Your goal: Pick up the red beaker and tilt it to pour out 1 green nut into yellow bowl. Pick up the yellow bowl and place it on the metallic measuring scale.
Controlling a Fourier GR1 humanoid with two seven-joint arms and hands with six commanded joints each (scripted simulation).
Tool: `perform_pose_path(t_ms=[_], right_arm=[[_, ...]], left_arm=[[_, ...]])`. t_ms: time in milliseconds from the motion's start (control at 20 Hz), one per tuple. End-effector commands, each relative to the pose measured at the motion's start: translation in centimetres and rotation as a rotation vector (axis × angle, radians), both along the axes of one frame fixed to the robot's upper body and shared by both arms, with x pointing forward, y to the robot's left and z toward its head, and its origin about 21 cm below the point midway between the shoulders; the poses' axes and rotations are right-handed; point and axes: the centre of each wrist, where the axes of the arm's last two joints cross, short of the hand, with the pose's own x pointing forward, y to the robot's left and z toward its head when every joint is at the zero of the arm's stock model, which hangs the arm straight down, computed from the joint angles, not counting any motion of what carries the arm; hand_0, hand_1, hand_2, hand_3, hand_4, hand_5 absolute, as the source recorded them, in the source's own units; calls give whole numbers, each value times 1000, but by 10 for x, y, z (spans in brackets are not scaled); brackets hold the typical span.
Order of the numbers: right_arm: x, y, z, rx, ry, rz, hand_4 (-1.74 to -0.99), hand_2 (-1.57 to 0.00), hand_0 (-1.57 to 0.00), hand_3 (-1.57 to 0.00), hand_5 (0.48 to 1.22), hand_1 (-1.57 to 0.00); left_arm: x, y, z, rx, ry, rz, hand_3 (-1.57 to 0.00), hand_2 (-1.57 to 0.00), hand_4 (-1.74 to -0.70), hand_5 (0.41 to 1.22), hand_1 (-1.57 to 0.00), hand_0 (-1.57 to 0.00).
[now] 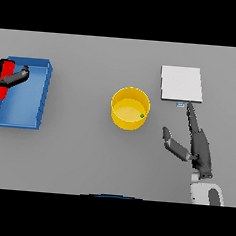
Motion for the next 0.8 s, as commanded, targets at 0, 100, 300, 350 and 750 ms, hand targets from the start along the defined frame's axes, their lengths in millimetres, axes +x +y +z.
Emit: perform_pose_path(t_ms=[0, 100, 300, 350, 750], right_arm=[[0, -1, 0, -2, 8, 1, -1189, 1, 1, 1, 666, 1], [1, 3, 1, -9, 17, 12, -1188, 1, 1, 1, 668, 1], [3, 5, 4, -55, 21, -7, -1195, 1, 1, 1, 660, 1], [6, 5, 7, -76, 20, -17, -1203, 1, 1, 1, 660, 1], [37, 6, 36, -329, -17, 260, -1255, 1, 1, 1, 700, 1]], left_arm=[[-1, -1, 0, -14, 3, -2, -236, -251, -831, 688, -247, -305], [2, -2, 0, -24, -2, 0, -151, -160, -802, 679, -158, -195], [5, 0, 10, -37, -67, -1, -61, -65, -783, 674, -64, -79], [5, -1, 10, -52, -90, -10, -49, -52, -785, 674, -51, -63], [6, -8, 3, -81, -101, -16, -7, -8, -790, 707, -8, -10]])
